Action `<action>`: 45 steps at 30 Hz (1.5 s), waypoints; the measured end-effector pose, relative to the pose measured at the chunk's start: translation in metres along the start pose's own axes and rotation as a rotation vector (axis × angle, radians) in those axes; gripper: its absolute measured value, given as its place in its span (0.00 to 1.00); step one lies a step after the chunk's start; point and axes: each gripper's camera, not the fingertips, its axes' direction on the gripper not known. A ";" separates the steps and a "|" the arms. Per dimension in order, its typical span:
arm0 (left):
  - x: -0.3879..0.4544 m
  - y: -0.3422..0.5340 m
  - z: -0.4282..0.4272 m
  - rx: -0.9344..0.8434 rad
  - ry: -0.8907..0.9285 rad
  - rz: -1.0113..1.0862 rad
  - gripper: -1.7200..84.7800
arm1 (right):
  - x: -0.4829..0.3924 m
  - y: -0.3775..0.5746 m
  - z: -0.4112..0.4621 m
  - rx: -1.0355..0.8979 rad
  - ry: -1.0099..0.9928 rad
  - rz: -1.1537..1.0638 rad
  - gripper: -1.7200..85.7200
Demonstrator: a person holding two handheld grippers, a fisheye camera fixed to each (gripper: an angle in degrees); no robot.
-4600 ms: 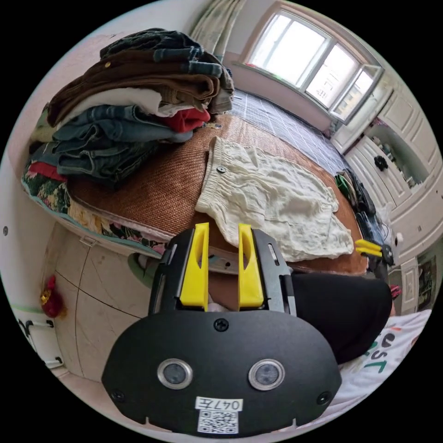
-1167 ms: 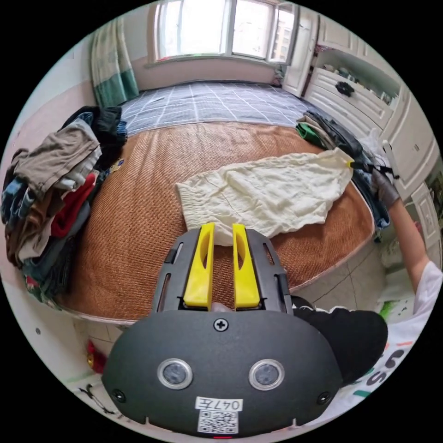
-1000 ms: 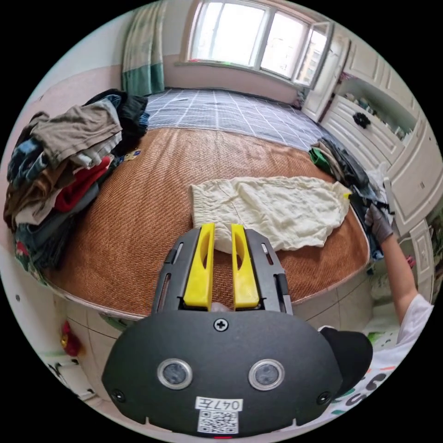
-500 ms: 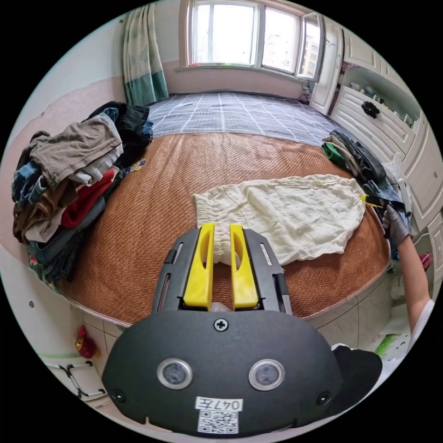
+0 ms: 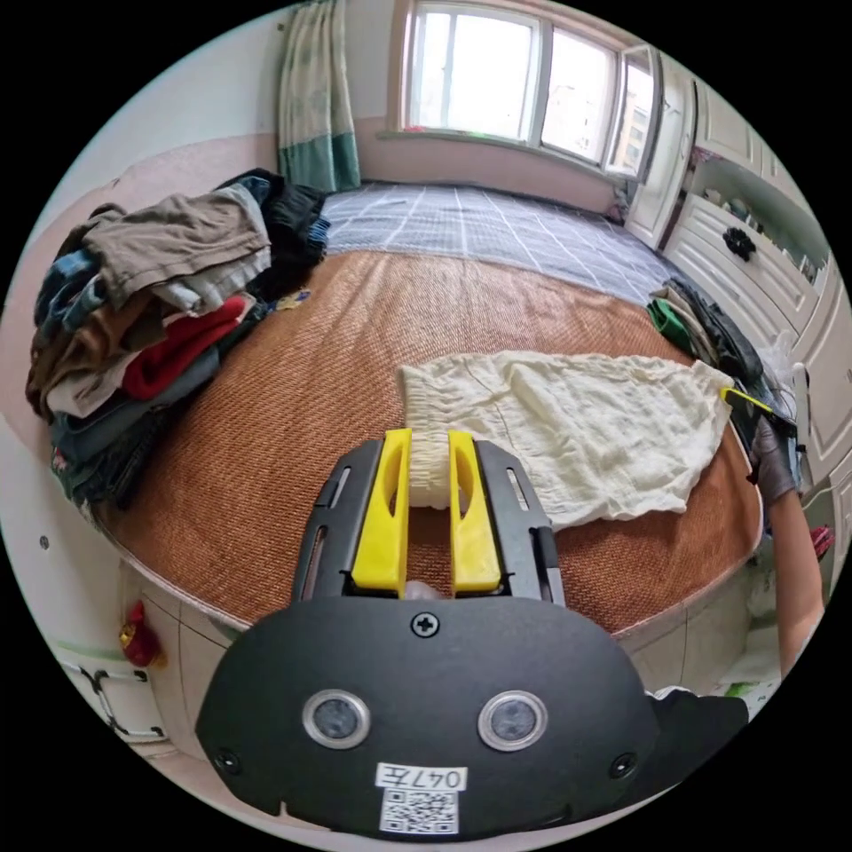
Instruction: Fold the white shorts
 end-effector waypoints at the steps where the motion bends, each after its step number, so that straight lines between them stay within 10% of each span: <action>1: -0.014 0.016 -0.009 0.026 0.008 -0.033 0.09 | -0.006 -0.008 -0.021 0.043 -0.021 0.000 0.02; 8: -0.072 0.087 -0.021 0.036 0.058 -0.107 0.09 | -0.146 -0.041 -0.098 0.154 -0.158 -0.288 0.02; 14: -0.104 0.144 -0.017 0.026 0.075 -0.098 0.09 | -0.275 -0.019 -0.047 -0.122 -0.273 -0.652 0.07; 26: -0.211 0.250 0.057 -0.127 0.384 -0.390 0.18 | -0.207 -0.048 -0.068 0.021 -0.444 -0.321 0.07; 45: -0.254 0.308 0.132 -0.069 0.519 -0.411 0.06 | -0.322 -0.051 -0.050 -0.095 -0.418 -0.623 0.10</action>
